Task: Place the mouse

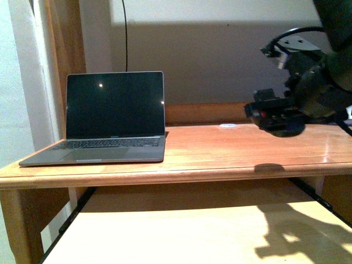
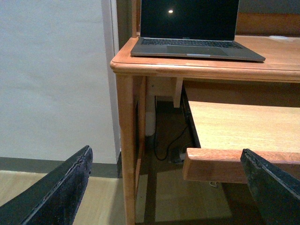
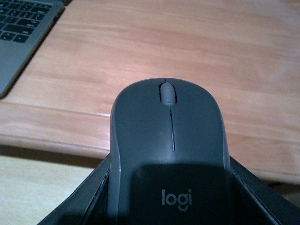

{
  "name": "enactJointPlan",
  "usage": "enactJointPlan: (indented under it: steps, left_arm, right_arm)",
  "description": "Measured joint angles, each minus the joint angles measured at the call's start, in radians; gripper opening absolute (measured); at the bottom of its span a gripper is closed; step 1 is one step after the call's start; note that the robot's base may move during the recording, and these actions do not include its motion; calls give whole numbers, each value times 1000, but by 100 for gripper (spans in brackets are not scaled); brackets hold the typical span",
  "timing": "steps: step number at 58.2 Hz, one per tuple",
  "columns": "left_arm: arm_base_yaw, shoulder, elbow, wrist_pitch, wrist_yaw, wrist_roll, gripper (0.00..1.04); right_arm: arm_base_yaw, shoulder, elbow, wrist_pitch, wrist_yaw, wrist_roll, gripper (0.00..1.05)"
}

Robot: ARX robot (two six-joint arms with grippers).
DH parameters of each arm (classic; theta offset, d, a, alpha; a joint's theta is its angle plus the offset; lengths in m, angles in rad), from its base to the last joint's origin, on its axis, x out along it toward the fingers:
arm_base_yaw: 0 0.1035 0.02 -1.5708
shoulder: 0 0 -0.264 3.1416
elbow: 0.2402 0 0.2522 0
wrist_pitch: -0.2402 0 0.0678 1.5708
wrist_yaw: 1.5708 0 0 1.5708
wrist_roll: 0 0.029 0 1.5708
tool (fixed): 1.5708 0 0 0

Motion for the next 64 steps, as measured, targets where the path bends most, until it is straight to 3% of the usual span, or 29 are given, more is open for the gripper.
enactJointPlan:
  steps: [31,64]
  left_arm:
    - [0,0,0,0,0,0,97]
    - [0,0,0,0,0,0,97]
  right_arm:
    - [77,449,566,-188,180,0,55]
    - [140,624,722,-237,235,8,55]
